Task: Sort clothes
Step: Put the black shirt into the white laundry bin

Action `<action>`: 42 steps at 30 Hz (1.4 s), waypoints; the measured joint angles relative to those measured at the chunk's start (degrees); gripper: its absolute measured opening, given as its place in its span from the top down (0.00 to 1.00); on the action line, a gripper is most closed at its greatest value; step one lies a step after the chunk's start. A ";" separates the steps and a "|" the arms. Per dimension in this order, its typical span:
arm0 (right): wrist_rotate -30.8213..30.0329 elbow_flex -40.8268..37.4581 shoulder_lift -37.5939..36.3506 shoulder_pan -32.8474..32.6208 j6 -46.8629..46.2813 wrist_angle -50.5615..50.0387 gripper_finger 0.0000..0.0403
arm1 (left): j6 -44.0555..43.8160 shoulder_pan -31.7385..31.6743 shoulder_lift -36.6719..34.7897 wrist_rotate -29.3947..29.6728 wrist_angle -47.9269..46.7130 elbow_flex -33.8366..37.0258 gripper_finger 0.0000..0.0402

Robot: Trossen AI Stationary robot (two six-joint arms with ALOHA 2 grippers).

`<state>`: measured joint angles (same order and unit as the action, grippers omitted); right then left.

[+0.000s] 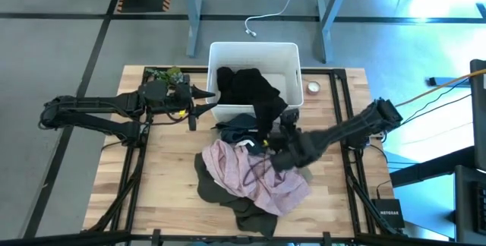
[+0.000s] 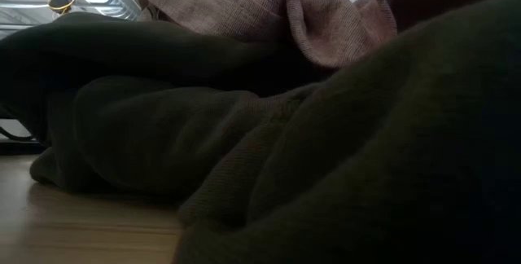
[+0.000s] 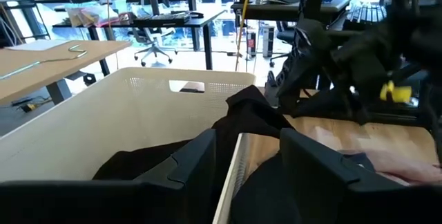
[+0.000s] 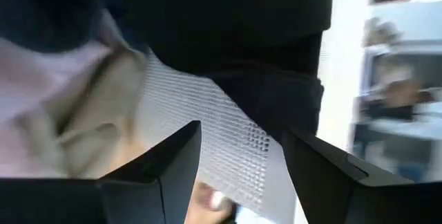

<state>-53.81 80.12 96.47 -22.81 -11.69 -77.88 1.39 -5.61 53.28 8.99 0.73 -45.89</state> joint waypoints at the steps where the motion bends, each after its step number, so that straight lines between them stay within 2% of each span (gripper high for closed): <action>1: -2.69 -1.93 0.00 -0.87 0.11 1.22 0.45 | 0.25 0.00 0.00 0.11 0.12 0.00 0.61; 5: -13.32 -7.37 0.00 -2.89 4.89 10.80 0.45 | 0.33 -0.02 -0.02 0.17 0.48 0.00 0.61; 7: -16.11 -8.78 -0.02 -2.69 9.13 16.70 0.45 | 0.20 -0.04 -0.02 0.17 0.46 0.00 0.61; 9: -15.63 -10.31 -0.04 -1.30 11.83 23.68 0.45 | 0.13 -0.04 -0.02 0.17 0.46 0.00 0.61; 11: -12.09 -11.31 -0.04 0.27 13.64 29.00 0.45 | 0.13 -0.07 -0.02 0.17 0.40 0.00 0.61; 14: -9.62 -11.81 -0.04 1.73 15.77 32.17 0.45 | 0.11 -0.07 -0.02 0.20 0.39 0.00 0.61; 19: -17.39 -9.66 -0.04 2.30 18.11 35.78 0.45 | 0.12 -0.07 -0.02 0.20 0.41 0.00 0.61; 26: -20.69 -0.06 -2.54 7.50 19.25 33.96 0.45 | 0.11 -0.07 -0.02 0.21 0.37 0.00 0.61; 29: -17.26 3.90 -4.39 10.99 18.10 32.65 0.45 | 0.11 -0.07 -0.02 0.20 -0.17 0.00 0.61; 32: -6.62 7.38 -5.68 12.39 17.98 29.99 0.45 | 0.11 -0.07 0.02 0.22 -0.21 0.00 0.61; 35: 3.91 9.51 -6.25 10.49 16.25 24.03 0.45 | 0.11 -0.07 0.02 0.22 -0.32 0.00 0.61; 39: 5.42 8.25 -6.24 6.44 6.16 12.55 0.45 | -0.09 -0.02 0.02 0.22 -0.99 0.00 0.61; 42: 4.17 3.76 -6.25 3.08 -0.80 8.50 0.45 | -0.13 -0.02 0.02 0.22 -1.98 0.00 0.61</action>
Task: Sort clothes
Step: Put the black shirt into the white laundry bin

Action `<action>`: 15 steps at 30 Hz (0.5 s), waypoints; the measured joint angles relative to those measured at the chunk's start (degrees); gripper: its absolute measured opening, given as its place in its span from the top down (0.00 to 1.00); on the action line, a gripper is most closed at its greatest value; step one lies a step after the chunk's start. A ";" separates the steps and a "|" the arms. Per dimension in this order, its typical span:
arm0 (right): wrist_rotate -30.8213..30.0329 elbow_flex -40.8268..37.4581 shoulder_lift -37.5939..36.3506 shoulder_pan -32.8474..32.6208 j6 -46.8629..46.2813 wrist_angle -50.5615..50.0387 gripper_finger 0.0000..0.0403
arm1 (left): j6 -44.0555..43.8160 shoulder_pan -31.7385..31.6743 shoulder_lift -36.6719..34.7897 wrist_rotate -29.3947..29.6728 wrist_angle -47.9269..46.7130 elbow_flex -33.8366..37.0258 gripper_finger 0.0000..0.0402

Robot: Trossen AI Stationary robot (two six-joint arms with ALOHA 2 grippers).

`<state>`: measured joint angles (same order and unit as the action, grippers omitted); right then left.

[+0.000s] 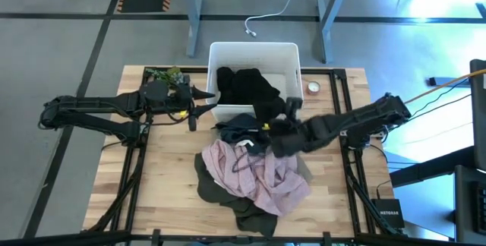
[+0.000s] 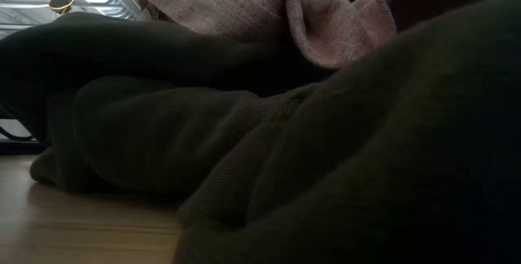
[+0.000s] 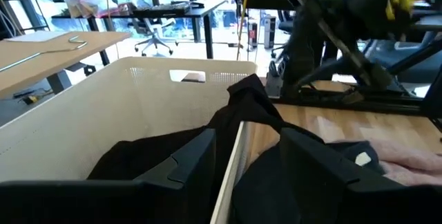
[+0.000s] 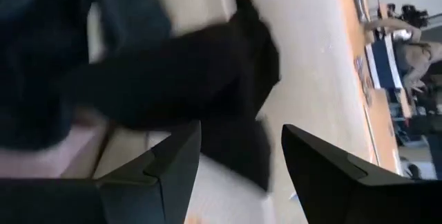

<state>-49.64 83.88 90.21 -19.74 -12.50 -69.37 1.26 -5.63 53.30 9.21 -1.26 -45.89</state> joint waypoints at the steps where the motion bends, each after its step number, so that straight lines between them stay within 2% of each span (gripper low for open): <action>1: -0.55 -1.86 0.05 -1.18 -1.51 -0.23 0.45 | 0.00 0.00 0.00 0.00 0.05 0.00 0.61; 5: -4.24 -10.25 0.05 -4.29 -2.47 3.20 0.45 | 0.02 0.00 0.00 0.00 1.23 0.00 0.61; 9: -8.52 -17.36 0.94 -4.22 -0.92 8.06 0.45 | 0.91 -0.01 0.00 0.00 4.27 0.00 0.61; 15: -22.79 -21.07 3.35 -4.25 2.48 14.54 0.45 | 3.52 -0.04 0.00 0.00 5.33 0.00 0.61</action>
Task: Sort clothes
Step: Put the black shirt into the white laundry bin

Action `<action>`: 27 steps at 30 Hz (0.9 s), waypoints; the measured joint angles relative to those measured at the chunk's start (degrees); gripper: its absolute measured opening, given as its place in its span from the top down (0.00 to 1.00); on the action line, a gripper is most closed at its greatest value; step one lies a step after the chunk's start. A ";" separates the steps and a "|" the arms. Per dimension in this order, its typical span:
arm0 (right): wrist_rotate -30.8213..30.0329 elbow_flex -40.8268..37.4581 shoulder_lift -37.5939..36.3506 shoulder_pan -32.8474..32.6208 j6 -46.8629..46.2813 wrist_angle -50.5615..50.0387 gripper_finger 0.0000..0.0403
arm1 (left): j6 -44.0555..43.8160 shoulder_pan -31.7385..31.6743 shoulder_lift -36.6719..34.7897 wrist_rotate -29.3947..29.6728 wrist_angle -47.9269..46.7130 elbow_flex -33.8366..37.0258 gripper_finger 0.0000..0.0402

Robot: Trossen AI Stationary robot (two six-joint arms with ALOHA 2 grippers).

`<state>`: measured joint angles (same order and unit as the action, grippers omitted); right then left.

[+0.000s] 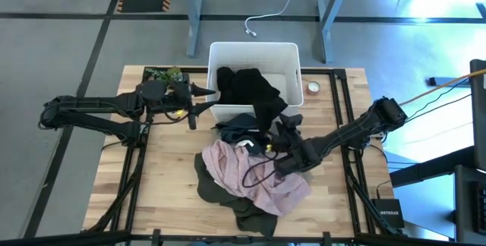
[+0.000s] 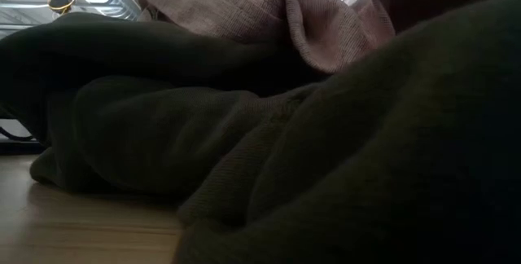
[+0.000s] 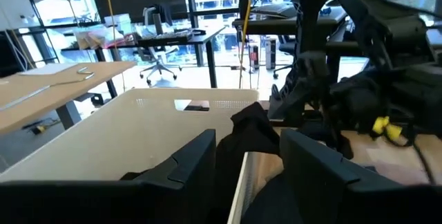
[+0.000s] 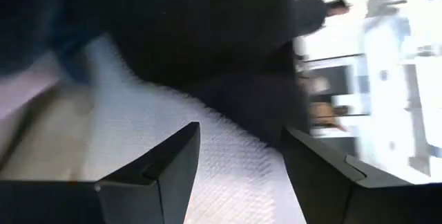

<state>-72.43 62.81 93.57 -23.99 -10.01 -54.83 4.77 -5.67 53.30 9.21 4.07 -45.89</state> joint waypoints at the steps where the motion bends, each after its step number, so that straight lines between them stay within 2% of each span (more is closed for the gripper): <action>1: -2.53 0.07 0.15 0.00 0.04 1.73 0.45 | 0.20 0.00 0.00 0.00 -0.01 0.00 0.61; 3: -5.89 0.08 0.19 0.27 0.18 5.29 0.45 | 0.27 0.00 0.00 0.00 0.03 0.00 0.61; 5: -6.44 0.08 0.19 1.11 1.90 8.71 0.45 | 0.22 0.00 0.00 0.00 0.13 0.00 0.61; 10: -5.34 0.37 0.22 3.73 11.83 15.32 0.45 | 0.22 0.00 0.00 0.00 0.03 0.00 0.61; 13: -3.56 3.27 -0.38 5.96 11.08 15.98 0.45 | 0.20 0.00 0.00 0.00 -0.01 0.00 0.61; 19: -0.65 11.29 -6.33 11.78 12.04 15.35 0.45 | 0.20 0.00 0.00 0.02 0.03 0.00 0.61; 23: 6.52 16.55 -10.90 14.14 13.26 14.20 0.45 | 0.20 0.00 0.00 0.00 -0.11 0.00 0.61; 27: 23.14 18.27 -14.31 13.53 9.27 11.97 0.45 | 0.19 0.00 0.00 0.00 -0.31 0.00 0.61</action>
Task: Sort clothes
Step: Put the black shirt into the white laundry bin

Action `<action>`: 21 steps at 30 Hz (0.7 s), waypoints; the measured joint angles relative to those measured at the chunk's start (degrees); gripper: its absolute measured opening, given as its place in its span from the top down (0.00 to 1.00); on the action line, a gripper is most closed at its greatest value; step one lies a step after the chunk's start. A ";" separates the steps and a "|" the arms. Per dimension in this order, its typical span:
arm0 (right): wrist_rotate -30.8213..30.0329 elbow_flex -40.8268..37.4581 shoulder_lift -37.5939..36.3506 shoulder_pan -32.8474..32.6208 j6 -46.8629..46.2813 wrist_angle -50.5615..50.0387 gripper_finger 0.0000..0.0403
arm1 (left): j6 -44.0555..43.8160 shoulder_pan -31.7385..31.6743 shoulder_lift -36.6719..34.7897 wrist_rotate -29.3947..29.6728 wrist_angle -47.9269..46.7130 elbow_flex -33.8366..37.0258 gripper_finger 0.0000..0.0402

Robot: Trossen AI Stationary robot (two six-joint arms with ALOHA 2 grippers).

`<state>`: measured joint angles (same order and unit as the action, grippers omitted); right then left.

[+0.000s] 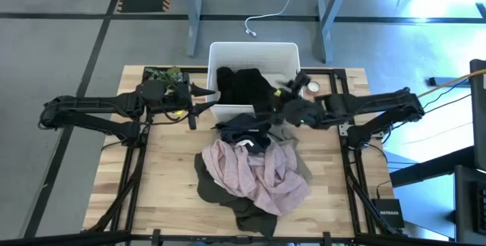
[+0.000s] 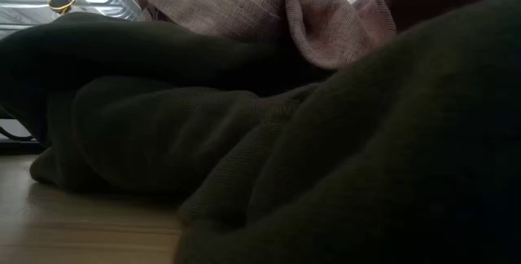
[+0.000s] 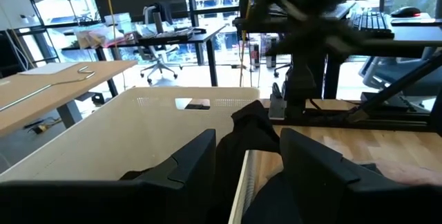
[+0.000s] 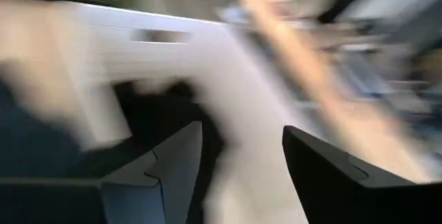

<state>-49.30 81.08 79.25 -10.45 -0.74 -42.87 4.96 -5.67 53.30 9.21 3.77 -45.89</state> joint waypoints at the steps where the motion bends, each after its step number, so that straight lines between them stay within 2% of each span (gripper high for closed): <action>1: 4.81 -0.02 -0.38 -0.56 -2.90 -1.59 0.45 | -0.01 0.00 0.00 0.00 -0.26 0.00 0.61; 3: 12.70 -0.07 -0.45 -1.58 -10.44 -5.85 0.45 | -0.01 0.00 0.00 0.00 -0.72 0.00 0.61; 5: 15.83 -1.52 -0.42 -3.38 -18.31 -9.08 0.45 | -0.15 0.01 0.00 0.00 -0.71 0.00 0.61; 11: 8.64 -14.17 -0.16 -10.25 -34.70 -8.68 0.45 | -1.82 0.04 -0.02 0.00 -0.58 0.00 0.61; 15: 6.50 -23.68 -0.27 -11.28 -42.99 -2.55 0.45 | -1.76 0.04 -0.02 -0.01 -0.07 0.00 0.61; 18: 5.65 -29.31 -0.34 -11.00 -43.95 7.26 0.45 | -1.29 0.00 -0.02 0.00 0.57 0.00 0.61; 21: 5.58 -33.07 -0.36 -9.62 -40.39 17.11 0.45 | -0.50 0.00 -0.02 0.00 0.47 0.00 0.61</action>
<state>-43.72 48.01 78.89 -20.08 -41.13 -25.76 4.46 -5.67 53.28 9.21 4.24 -45.89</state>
